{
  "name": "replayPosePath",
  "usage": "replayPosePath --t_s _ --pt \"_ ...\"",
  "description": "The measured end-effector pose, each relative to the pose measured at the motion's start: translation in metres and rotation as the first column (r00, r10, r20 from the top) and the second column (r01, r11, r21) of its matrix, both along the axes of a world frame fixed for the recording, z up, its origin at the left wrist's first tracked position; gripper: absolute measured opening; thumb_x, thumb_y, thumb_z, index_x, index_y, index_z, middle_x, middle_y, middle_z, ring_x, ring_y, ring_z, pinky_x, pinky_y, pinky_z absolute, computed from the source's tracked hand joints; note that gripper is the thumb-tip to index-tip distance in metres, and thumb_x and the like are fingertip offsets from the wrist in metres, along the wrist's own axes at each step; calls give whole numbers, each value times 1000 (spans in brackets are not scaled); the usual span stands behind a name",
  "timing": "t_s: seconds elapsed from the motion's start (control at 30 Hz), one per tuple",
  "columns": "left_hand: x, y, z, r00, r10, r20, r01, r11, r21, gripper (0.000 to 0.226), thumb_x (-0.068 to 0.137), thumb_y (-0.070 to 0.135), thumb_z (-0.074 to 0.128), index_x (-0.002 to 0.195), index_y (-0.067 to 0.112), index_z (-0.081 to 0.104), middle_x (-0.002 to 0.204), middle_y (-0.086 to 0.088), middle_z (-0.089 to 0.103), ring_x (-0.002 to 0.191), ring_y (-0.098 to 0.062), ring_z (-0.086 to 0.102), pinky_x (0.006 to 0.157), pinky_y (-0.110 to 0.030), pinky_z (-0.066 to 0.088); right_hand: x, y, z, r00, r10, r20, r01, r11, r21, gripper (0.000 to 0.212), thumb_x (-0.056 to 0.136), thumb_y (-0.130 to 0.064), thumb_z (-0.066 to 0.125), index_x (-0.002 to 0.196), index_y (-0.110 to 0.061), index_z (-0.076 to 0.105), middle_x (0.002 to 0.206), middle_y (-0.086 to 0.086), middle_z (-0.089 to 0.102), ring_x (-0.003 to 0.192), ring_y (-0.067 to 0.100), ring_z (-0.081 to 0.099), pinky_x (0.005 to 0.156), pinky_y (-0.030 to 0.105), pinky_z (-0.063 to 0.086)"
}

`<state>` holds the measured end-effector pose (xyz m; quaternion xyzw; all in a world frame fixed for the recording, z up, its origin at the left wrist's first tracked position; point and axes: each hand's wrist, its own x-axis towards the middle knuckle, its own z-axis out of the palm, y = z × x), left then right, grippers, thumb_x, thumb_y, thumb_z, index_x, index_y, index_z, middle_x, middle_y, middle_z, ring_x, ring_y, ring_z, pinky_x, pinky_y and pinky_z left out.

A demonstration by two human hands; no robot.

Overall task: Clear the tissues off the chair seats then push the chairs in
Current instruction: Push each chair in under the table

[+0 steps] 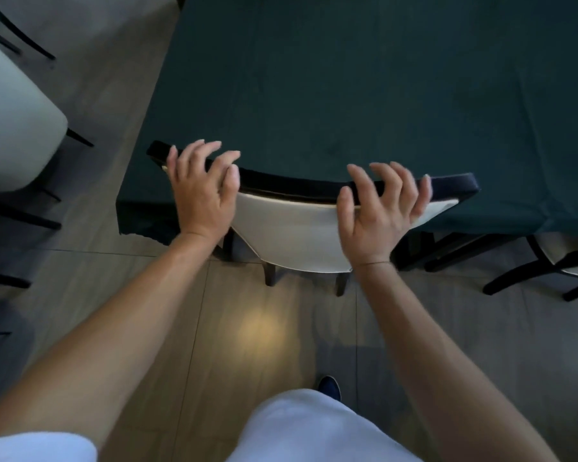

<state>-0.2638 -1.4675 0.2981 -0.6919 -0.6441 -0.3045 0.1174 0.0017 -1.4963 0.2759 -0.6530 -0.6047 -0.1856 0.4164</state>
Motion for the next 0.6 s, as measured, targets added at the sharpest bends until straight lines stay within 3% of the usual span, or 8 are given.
replayPosePath --t_s 0.1,0.17,0.4,0.6 --pt "-5 -10 -11 1000 21 19 -21 1000 16 47 110 38 26 124 22 69 134 -7 61 138 -28 48 128 -52 12 -10 -9 -12 1000 -8 -12 8 1000 -10 36 100 -45 50 114 -25 76 121 5 69 128 26 54 122 53 23" --pt "5 -11 -15 999 37 38 -38 999 35 42 109 34 32 125 23 69 134 -7 62 138 -28 48 127 -53 14 -1 -6 -14 1000 -12 26 12 1000 8 37 100 -45 48 115 -25 76 121 5 69 128 27 54 123 52 21" --pt "66 3 -19 991 90 100 -100 990 103 39 107 35 37 118 26 73 135 -8 62 135 -30 51 126 -56 14 61 32 -13 999 -1 43 0 999 37 44 102 -45 41 117 -21 74 119 8 67 125 30 56 119 58 27" --pt "58 5 -26 995 71 75 -83 981 173 41 108 35 36 116 24 74 133 -10 62 130 -31 54 126 -56 14 52 24 -11 999 -18 45 18 1000 -5 42 101 -43 44 123 -22 73 123 8 66 126 30 56 120 58 26"
